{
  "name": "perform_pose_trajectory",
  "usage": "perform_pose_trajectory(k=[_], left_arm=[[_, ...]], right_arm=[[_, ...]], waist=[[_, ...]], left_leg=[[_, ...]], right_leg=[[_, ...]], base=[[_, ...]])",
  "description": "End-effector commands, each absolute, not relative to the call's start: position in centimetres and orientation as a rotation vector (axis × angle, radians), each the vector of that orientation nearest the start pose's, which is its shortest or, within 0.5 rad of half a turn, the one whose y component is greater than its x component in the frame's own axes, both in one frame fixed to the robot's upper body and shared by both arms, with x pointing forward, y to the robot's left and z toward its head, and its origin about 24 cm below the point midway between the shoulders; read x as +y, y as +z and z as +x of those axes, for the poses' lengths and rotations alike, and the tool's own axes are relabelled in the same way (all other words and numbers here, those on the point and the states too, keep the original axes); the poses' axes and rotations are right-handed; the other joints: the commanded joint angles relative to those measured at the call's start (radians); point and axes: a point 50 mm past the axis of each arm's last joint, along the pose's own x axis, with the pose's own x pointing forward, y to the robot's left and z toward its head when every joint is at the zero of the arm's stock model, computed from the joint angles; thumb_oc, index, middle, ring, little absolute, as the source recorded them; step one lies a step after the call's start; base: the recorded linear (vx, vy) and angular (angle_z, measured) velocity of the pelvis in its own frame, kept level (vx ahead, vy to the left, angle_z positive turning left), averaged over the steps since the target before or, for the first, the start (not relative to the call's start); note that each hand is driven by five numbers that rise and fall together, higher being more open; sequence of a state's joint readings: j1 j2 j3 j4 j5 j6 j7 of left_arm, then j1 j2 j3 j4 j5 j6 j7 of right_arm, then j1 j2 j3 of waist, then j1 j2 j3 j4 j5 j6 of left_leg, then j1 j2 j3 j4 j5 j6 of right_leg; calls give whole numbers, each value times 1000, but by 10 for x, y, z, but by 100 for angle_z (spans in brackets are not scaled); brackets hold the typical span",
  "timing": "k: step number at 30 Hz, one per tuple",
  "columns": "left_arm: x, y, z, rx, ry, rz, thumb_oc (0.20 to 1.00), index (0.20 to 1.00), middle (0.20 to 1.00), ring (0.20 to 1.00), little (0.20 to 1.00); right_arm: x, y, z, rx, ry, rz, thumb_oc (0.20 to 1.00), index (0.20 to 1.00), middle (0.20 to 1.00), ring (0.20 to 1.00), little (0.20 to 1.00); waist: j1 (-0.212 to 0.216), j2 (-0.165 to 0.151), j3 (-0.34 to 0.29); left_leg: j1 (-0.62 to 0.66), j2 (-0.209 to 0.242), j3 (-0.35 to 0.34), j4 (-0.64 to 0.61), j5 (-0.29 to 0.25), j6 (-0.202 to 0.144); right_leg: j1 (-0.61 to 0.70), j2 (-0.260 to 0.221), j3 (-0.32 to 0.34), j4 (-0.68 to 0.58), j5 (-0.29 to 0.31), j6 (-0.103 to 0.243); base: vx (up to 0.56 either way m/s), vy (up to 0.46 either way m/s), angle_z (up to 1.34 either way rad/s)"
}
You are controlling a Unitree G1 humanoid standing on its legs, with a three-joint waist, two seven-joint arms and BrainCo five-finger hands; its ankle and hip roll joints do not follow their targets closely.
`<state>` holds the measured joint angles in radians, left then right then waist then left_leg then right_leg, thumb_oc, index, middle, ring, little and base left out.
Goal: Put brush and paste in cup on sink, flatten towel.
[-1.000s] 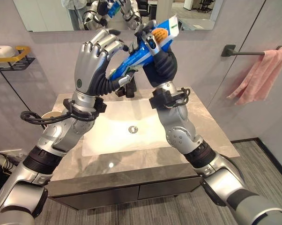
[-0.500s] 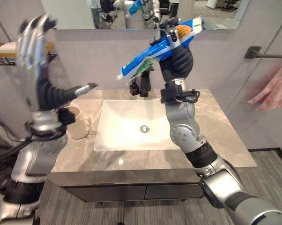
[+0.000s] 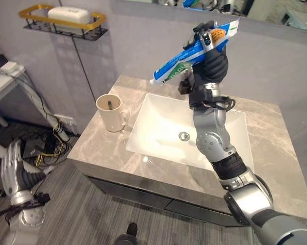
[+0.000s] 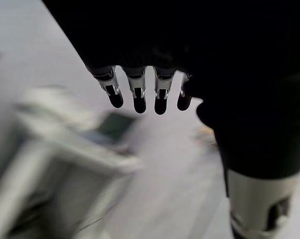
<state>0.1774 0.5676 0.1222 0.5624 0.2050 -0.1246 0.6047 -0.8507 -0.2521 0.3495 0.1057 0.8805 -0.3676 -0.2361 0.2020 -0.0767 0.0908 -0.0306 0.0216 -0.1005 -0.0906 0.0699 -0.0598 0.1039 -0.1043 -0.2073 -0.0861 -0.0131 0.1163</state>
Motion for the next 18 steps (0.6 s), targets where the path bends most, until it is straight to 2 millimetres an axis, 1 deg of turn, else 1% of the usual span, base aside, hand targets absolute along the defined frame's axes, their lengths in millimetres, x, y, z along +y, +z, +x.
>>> perform_pose_trajectory(k=[1, 3, 4, 5, 6, 7, 8, 9, 10, 12, 14, 18], left_arm=[[346, -71, 133, 684, 543, 868, 1000, 1000, 1000, 1000, 1000], [332, -97, 113, 831, 454, 847, 1000, 1000, 1000, 1000, 1000], [324, -112, 98, 935, 424, 810, 1000, 1000, 1000, 1000, 1000], [323, -112, 98, 934, 423, 809, 1000, 1000, 1000, 1000, 1000], [310, -130, 77, 1075, 385, 763, 1000, 1000, 1000, 1000, 1000], [304, -139, 61, 1172, 370, 723, 1000, 1000, 1000, 1000, 1000], [304, -139, 61, 1172, 370, 723, 1000, 1000, 1000, 1000, 1000], [297, -144, 57, 1206, 341, 709, 1000, 1000, 1000, 1000, 1000], [289, -151, 37, 1315, 315, 660, 1000, 1000, 1000, 1000, 1000], [285, -154, 33, 1335, 307, 626, 1000, 1000, 1000, 1000, 1000], [282, -155, 38, 1322, 282, 609, 1000, 1000, 1000, 1000, 1000], [283, -154, 44, 1300, 275, 609, 1000, 1000, 1000, 1000, 1000]], right_arm=[[-60, 325, 309, -923, 509, 521, 200, 200, 200, 200, 200], [-56, 329, 310, -927, 508, 502, 200, 200, 200, 200, 200], [-51, 331, 310, -924, 515, 496, 200, 200, 200, 200, 200], [-51, 331, 310, -925, 515, 495, 200, 200, 200, 200, 200], [-46, 331, 310, -915, 526, 505, 200, 200, 200, 200, 200], [-41, 331, 311, -906, 533, 500, 200, 200, 200, 200, 200], [-41, 331, 311, -906, 533, 500, 200, 200, 200, 200, 200], [-39, 331, 312, -899, 540, 500, 200, 200, 200, 200, 200], [-34, 332, 312, -894, 553, 498, 200, 200, 200, 200, 200], [-32, 332, 313, -888, 556, 488, 200, 200, 200, 200, 200], [-31, 332, 314, -889, 551, 472, 200, 200, 200, 200, 200], [-32, 334, 315, -892, 538, 459, 200, 200, 200, 200, 200]], waist=[[2, -41, -30], [-1, -43, -23], [-4, -47, -21], [-4, -46, -20], [-8, -52, -16], [-9, -55, -14], [-9, -55, -14], [-11, -58, -12], [-12, -64, -11], [-11, -71, -12], [-9, -76, -10], [-5, -80, -5]], left_leg=[[38, 12, 47, 3, -38, -1], [24, 11, 42, 3, -34, 1], [18, 10, 42, 3, -30, 2], [17, 10, 41, 3, -31, 2], [10, 10, 44, 3, -28, 3], [7, 11, 45, 3, -27, 4], [7, 11, 45, 3, -27, 4], [2, 11, 47, 3, -26, 3], [-6, 12, 52, 3, -24, 4], [-14, 14, 55, 3, -24, 5], [-24, 15, 53, 3, -22, 4], [-34, 14, 48, 3, -18, 3]], right_leg=[[-48, -63, 11, -1, 103, 28], [-59, -62, 6, -1, 108, 29], [-65, -62, 6, -1, 111, 30], [-65, -62, 6, -1, 111, 30], [-74, -62, 9, -1, 115, 30], [-79, -62, 11, -1, 118, 30], [-79, -62, 11, -1, 118, 30], [-84, -61, 12, -1, 120, 31], [-93, -62, 19, -1, 124, 32], [-103, -62, 23, -1, 128, 34], [-110, -62, 23, -1, 131, 35], [-116, -63, 17, -1, 134, 36]], base=[[-70, 26, 12], [-57, 32, 8], [-29, 27, 10], [-27, 40, 13], [-19, 34, 10], [-19, 34, 3], [0, 0, 0], [-17, 46, -1], [-19, 52, 1], [-5, 34, -3], [1, 16, -2], [0, 0, 0]])
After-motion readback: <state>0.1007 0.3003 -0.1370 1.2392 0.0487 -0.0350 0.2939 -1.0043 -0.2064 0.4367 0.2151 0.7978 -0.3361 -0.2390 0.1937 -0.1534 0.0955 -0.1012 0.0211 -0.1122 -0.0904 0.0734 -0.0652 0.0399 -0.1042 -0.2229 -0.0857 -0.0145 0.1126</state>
